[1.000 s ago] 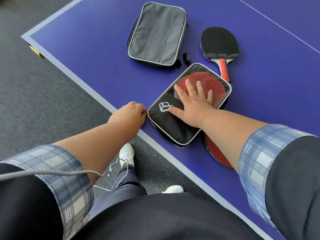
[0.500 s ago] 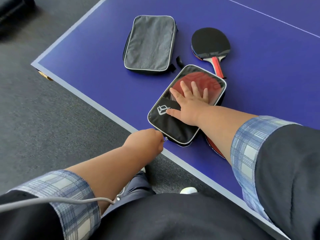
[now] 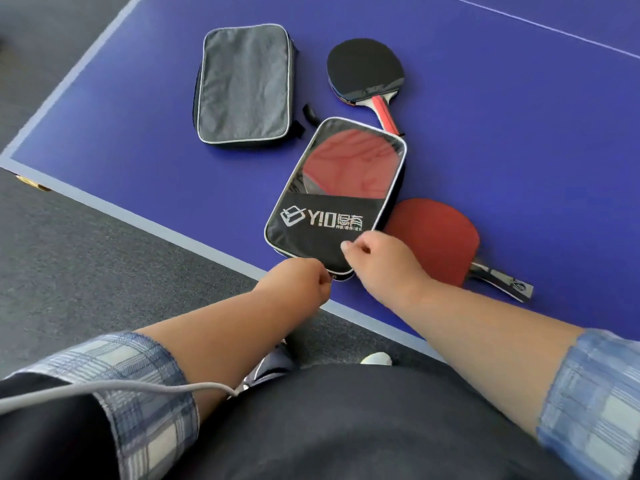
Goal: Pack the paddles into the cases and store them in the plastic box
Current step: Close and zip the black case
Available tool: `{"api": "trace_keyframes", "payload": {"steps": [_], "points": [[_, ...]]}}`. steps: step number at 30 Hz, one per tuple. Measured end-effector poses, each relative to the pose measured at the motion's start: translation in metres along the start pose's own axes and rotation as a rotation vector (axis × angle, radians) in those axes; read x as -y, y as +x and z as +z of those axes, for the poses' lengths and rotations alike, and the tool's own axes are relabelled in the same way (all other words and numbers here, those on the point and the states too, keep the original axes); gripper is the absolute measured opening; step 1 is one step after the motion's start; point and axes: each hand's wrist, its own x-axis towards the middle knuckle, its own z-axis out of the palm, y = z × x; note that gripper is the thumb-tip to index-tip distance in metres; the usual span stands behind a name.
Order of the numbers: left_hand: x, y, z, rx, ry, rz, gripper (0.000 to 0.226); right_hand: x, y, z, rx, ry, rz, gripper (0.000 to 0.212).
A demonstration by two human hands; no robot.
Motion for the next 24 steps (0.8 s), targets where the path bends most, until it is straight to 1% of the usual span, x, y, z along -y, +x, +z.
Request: {"api": "trace_keyframes", "payload": {"steps": [1,2,3,4,5,6,8,11,13,14,16,19,20,22,24], "points": [[0.001,0.000,-0.001,0.005,-0.017,-0.002,0.024,-0.005,-0.013,0.008,0.169,0.046,0.157,0.037],[0.002,0.000,-0.001,0.009,-0.034,-0.003,0.023,-0.008,-0.024,0.017,0.330,0.146,0.312,0.037],[0.003,0.000,-0.002,0.016,-0.043,0.002,0.022,-0.008,-0.030,0.025,0.444,0.311,0.442,0.037],[0.004,0.000,-0.003,0.029,-0.044,0.009,0.022,-0.007,-0.033,0.031,0.476,0.500,0.529,0.037],[0.004,0.000,-0.004,0.040,-0.044,0.016,0.021,-0.006,-0.032,0.036,0.459,0.653,0.561,0.038],[0.004,0.000,-0.006,0.049,-0.048,0.024,0.020,-0.006,-0.030,0.038,0.432,0.744,0.554,0.037],[0.003,-0.002,-0.008,0.073,-0.069,0.054,0.017,-0.007,-0.024,0.042,0.383,0.803,0.528,0.036],[0.005,-0.003,-0.017,0.142,-0.068,0.107,0.021,-0.010,-0.020,0.048,0.343,0.788,0.537,0.036],[0.010,-0.001,-0.025,0.160,0.004,0.138,0.026,-0.012,-0.022,0.051,0.328,0.742,0.515,0.024],[0.012,0.002,-0.029,0.142,0.048,0.152,0.029,-0.012,-0.022,0.051,0.311,0.719,0.505,0.019],[0.018,0.008,-0.038,0.029,0.101,0.205,0.033,-0.012,-0.022,0.049,0.274,0.669,0.482,0.016],[0.021,0.029,-0.049,-0.268,0.084,0.382,0.032,-0.009,-0.023,0.050,0.263,0.568,0.428,0.022],[0.020,0.041,-0.052,-0.330,0.087,0.428,0.036,-0.009,-0.024,0.051,0.264,0.526,0.410,0.024],[0.012,0.071,-0.057,-0.370,0.123,0.431,0.049,-0.010,-0.025,0.053,0.261,0.451,0.368,0.025],[0.001,0.102,-0.060,-0.358,0.181,0.389,0.059,-0.012,-0.025,0.052,0.254,0.355,0.312,0.027]]}}
